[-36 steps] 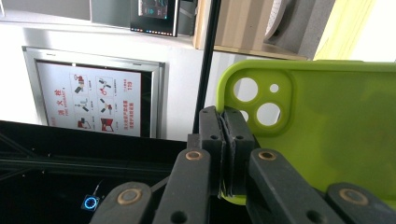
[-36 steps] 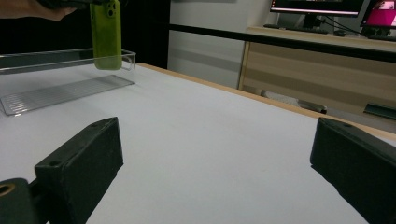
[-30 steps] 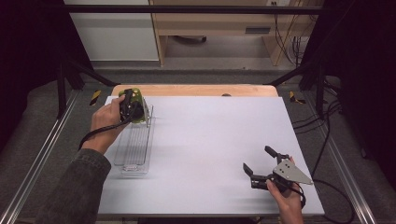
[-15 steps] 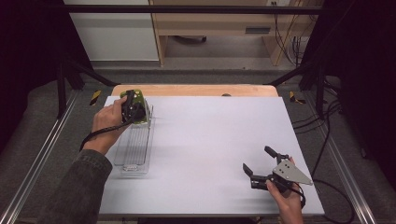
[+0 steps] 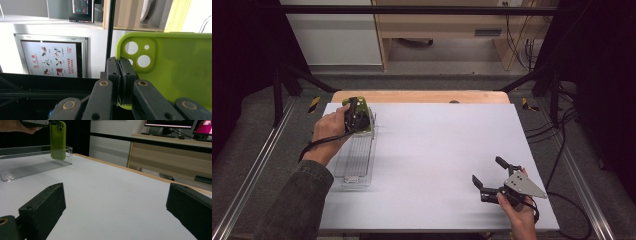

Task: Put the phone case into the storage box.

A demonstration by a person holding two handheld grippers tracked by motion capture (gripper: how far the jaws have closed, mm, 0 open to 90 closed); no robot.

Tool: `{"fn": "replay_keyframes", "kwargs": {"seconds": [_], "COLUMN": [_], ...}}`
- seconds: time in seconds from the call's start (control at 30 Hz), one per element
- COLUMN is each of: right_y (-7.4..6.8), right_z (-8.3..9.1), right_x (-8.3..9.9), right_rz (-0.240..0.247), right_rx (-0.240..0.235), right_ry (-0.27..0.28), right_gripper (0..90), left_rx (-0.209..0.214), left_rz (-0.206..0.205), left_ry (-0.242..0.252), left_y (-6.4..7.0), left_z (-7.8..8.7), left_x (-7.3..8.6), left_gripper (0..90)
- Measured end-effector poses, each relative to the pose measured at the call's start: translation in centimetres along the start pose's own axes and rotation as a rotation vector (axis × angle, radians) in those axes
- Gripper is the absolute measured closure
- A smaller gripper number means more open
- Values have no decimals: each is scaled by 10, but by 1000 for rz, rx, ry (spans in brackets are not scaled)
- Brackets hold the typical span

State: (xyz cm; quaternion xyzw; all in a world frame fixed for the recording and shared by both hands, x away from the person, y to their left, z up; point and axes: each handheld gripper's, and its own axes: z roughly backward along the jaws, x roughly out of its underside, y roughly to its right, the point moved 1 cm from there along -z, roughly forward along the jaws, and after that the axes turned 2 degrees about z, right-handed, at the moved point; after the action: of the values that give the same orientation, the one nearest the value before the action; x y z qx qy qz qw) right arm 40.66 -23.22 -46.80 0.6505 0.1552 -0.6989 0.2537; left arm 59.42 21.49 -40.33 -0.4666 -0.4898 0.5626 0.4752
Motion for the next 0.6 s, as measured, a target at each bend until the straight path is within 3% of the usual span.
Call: {"fn": "replay_keyframes", "kwargs": {"seconds": [0.6], "right_y": [0], "right_z": [0], "right_x": [0], "right_rz": [-3], "right_rx": [-3], "right_ry": [1], "right_gripper": [25], "left_rx": [-6], "left_rz": [-23], "left_ry": [-2], "left_y": [4], "left_z": [-2], "left_x": [0], "left_gripper": [876]}}
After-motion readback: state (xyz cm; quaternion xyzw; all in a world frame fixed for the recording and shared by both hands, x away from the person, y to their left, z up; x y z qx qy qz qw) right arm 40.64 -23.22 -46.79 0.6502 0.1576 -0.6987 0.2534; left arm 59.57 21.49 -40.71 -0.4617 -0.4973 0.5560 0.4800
